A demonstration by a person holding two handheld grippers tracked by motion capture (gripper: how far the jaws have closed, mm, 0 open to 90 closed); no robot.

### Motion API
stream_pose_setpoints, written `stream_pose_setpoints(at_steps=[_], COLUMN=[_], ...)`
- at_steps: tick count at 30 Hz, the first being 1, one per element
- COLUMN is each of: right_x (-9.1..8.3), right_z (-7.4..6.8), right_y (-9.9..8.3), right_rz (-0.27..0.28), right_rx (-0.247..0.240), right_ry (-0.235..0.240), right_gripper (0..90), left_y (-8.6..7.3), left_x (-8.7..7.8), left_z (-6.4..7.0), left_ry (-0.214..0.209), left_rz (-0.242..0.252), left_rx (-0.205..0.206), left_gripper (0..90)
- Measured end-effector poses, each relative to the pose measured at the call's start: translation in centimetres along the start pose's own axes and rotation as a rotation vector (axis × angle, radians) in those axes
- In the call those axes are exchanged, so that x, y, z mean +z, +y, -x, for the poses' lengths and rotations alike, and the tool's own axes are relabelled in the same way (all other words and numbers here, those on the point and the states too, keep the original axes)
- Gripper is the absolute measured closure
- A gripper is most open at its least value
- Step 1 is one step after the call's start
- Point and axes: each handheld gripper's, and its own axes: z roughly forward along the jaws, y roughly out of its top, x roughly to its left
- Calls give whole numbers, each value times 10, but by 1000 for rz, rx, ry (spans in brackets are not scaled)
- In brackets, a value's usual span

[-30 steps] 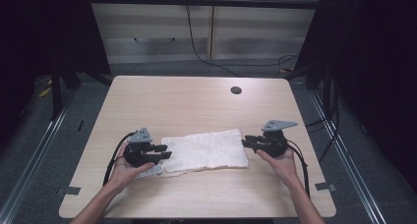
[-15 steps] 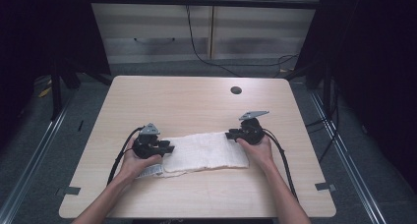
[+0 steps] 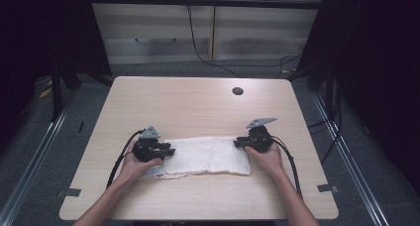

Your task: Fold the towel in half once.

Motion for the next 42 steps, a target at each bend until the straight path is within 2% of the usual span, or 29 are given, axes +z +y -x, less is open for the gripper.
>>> stream_pose_setpoints(at_steps=[4, 5, 6, 8, 10, 11, 12, 13, 15, 18, 21, 22, 23, 25, 27, 28, 33, 38, 42], right_x=[-6, -8, -9, -12, -14, -17, -19, -19, -24, -29, -33, -37, -37, -38, -37, -34, -26, -20, -20], right_z=[-6, -7, -9, -12, -14, -18, -21, -21, -30, -32, -29, -21, -21, -9, -6, -2, 1, 0, -3], right_y=[-6, -8, -9, -12, -13, -16, -18, -18, -22, -23, -22, -18, -18, -14, -14, -14, -15, -18, -20], right_rz=[-11, -12, -13, -24, -31, -34, -41, -41, -70, -78, -37, -8, -8, 11, 19, 20, 18, -8, -13], right_rx=[-22, -30, -30, -38, -47, -46, -54, -54, -84, -91, -71, -51, -51, -24, -16, -6, 3, -2, -30], right_ry=[11, 12, 16, 18, 17, 32, 38, 38, 46, 52, 57, 35, 35, 6, 6, 8, 36, 54, 62], right_gripper=[720, 720, 720, 720, 719, 718, 719, 719, 721, 715, 712, 719, 719, 737, 737, 720, 689, 687, 711], left_y=[-1, -1, -2, -3, -4, -5, -6, -6, -8, -8, -8, -9, -8, -8, -8, -9, -10, -12, -12], left_x=[0, 0, -1, -2, -3, -4, -6, -6, -7, -8, -8, -8, -8, -9, -9, -10, -11, -13, -15], left_z=[1, 1, 2, 3, 8, 11, 17, 17, 20, 20, 19, 19, 19, 21, 21, 21, 20, 17, 17], left_ry=[6, 0, -25, -29, -17, -2, 21, 21, 21, 14, 7, 3, 8, 6, 5, 4, -9, -29, -27], left_rz=[4, 5, 0, 1, -2, -7, -25, -25, -24, -21, -19, -16, -19, -29, -29, -30, -29, -21, -30], left_rx=[13, 13, -2, 10, 29, 47, 83, 83, 89, 92, 91, 85, 91, 90, 88, 89, 88, 67, 59], left_gripper=[647, 647, 646, 647, 647, 649, 649, 649, 649, 649, 649, 650, 650, 649, 649, 649, 649, 650, 651])
